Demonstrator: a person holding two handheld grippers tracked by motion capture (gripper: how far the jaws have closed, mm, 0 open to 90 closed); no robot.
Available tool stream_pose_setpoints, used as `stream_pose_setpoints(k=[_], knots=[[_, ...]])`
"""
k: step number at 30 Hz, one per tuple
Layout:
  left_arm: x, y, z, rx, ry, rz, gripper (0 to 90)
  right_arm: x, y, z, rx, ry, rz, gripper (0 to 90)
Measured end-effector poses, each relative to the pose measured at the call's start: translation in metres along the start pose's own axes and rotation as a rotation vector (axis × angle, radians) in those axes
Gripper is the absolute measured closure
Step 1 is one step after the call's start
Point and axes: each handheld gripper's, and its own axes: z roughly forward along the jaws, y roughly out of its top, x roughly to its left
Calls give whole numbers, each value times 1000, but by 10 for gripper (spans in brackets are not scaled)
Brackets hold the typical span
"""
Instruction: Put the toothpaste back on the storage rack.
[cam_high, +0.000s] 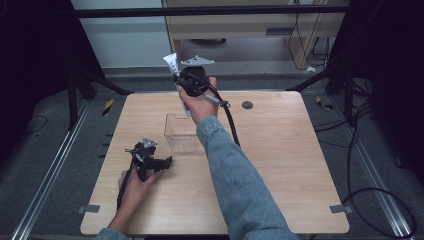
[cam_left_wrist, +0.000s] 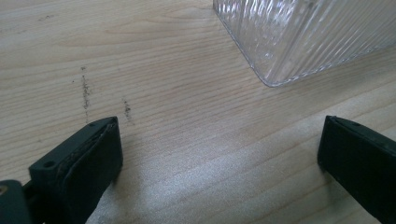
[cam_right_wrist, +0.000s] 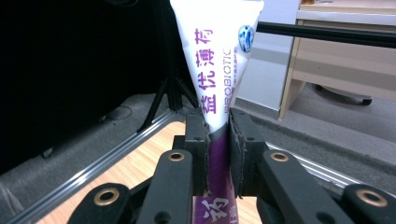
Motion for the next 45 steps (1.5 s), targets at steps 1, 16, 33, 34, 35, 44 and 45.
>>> stream_pose_setpoints(k=[1,16,33,34,35,44,45], knots=[[0,0,0,0,0,0,0,0,0,0,0,0,0,791],[0,0,0,2,0,3,0,12,-9,15,-17,8,-18,790],[0,0,0,1,1,2,0,23,-31,25,-20,24,-40,789],[0,0,0,1,1,2,0,23,-32,26,-18,25,-35,789],[0,0,0,1,1,2,0,22,-34,26,-20,25,-31,789],[0,0,0,-1,1,-1,0,26,-45,30,-11,31,-39,789],[0,0,0,-1,3,-1,0,26,-45,30,-11,31,-39,789]])
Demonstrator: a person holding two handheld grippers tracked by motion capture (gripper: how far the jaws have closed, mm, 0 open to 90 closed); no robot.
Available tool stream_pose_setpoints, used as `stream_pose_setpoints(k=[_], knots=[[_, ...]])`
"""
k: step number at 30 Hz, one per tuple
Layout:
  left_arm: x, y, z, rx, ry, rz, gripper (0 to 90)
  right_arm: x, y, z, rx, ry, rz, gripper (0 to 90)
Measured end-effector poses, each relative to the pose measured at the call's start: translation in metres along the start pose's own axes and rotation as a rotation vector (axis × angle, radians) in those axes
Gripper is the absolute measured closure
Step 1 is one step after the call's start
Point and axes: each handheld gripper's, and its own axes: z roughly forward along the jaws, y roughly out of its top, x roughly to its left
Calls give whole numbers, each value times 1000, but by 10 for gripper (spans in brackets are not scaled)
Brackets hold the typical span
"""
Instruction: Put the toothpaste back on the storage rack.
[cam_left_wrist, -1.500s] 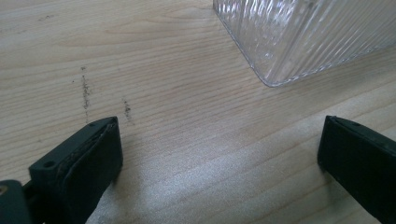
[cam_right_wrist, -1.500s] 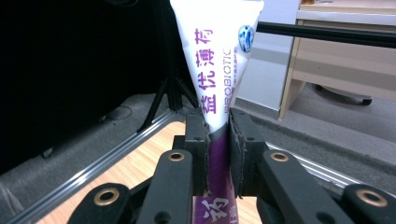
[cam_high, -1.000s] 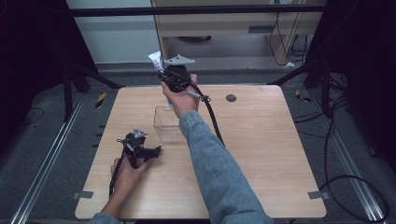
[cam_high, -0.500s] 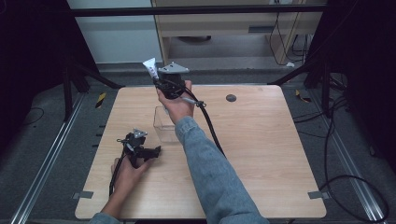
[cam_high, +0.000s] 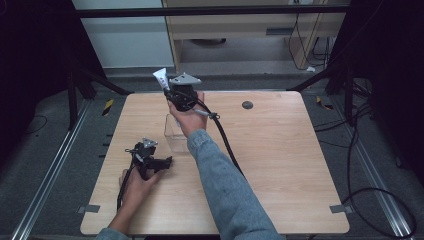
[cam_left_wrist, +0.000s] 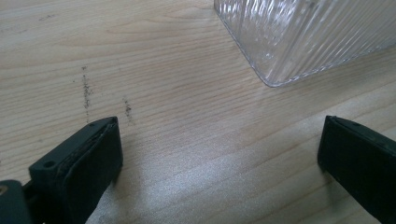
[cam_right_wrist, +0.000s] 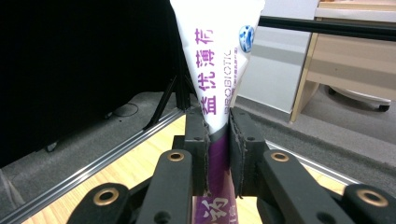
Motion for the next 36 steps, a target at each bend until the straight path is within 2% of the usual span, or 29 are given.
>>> stream_pose_setpoints(k=[10,20,23,24,36], knots=[[0,0,0,0,5,-8,0,-1,-13,-1,27,-11,-13,789],[0,0,0,0,5,-9,0,-2,-29,1,47,-5,-4,788],[0,0,0,0,5,-8,0,-2,-31,2,50,-3,0,788],[0,0,0,0,5,-8,0,-2,-33,2,50,11,2,788],[0,0,0,1,6,-9,0,-1,-40,4,71,5,-13,787]])
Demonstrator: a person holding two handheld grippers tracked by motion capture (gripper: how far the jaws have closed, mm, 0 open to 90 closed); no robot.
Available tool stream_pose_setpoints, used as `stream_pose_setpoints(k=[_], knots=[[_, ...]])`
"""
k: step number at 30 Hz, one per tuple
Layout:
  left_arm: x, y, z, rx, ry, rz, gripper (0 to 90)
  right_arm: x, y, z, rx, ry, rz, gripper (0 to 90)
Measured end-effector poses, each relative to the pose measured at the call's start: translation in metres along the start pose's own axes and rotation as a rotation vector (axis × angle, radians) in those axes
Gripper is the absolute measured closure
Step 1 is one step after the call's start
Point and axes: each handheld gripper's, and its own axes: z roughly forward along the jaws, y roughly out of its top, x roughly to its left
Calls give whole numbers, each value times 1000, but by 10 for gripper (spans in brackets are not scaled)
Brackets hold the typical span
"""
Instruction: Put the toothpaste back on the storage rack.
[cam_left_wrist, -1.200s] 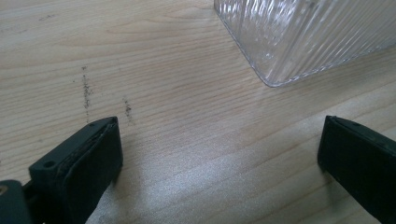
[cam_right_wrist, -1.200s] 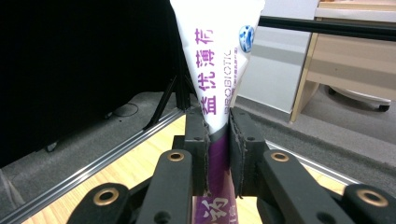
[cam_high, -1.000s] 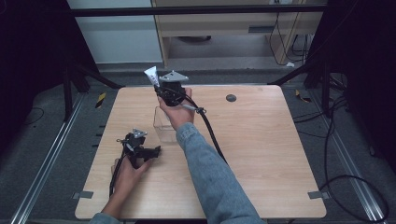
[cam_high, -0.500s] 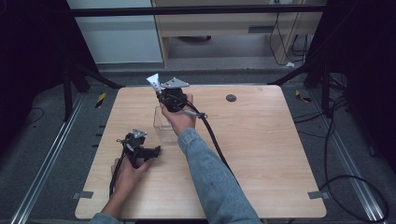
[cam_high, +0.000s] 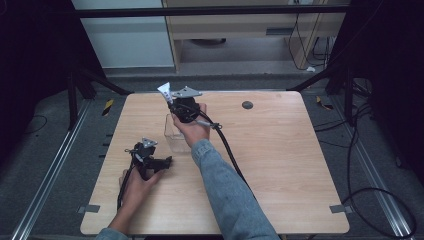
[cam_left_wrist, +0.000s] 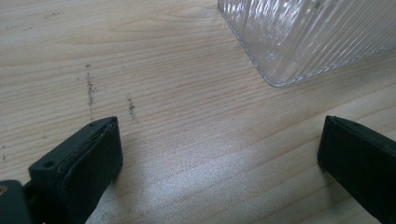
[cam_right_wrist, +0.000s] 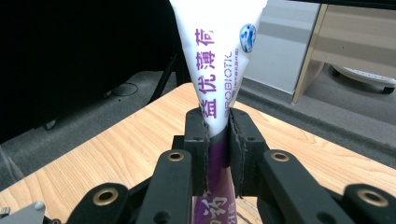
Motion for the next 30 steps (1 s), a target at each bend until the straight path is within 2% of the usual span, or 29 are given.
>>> stream_pose_setpoints(k=[30], knots=[[0,0,0,0,4,-3,0,1,-7,0,49,-10,-5,789]])
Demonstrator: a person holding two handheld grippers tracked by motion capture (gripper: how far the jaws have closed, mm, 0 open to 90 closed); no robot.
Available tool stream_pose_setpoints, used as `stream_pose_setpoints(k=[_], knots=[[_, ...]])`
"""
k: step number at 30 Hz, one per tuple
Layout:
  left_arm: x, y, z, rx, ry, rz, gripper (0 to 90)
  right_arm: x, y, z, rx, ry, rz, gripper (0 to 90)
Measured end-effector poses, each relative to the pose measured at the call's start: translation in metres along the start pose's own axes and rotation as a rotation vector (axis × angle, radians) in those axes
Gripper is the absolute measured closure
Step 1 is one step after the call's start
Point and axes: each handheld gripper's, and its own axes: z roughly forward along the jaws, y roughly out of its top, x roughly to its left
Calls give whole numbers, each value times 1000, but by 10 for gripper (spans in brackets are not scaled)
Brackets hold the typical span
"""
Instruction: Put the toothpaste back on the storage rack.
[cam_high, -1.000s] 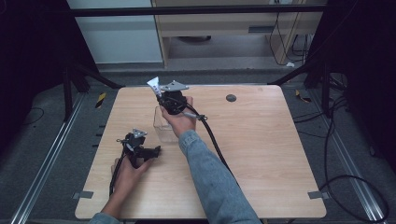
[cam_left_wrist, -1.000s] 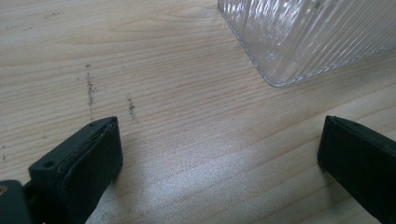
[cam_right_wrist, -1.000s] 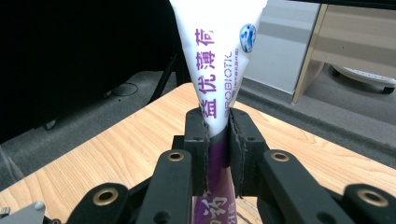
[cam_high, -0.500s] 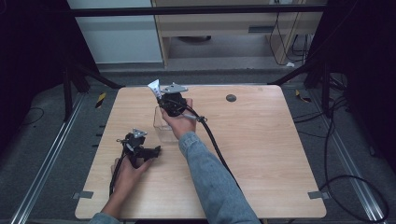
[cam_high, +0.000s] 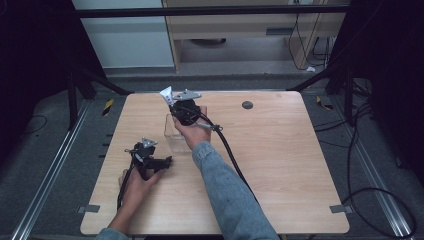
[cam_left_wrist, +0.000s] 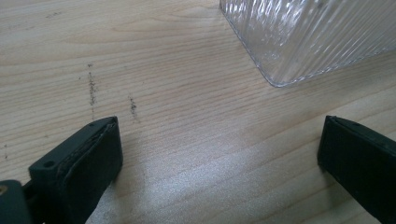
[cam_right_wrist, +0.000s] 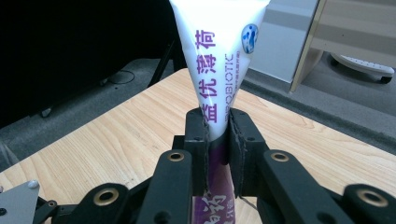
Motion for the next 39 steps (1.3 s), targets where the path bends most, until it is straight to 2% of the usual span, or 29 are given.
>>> stream_pose_setpoints(k=[15,26,39], knots=[[1,0,0,-1,7,-7,0,0,-5,0,45,-11,4,790],[1,0,0,-2,7,-9,0,0,-12,2,85,-14,-11,792],[1,0,0,-2,8,-10,0,0,-13,-1,100,-19,-16,795]])
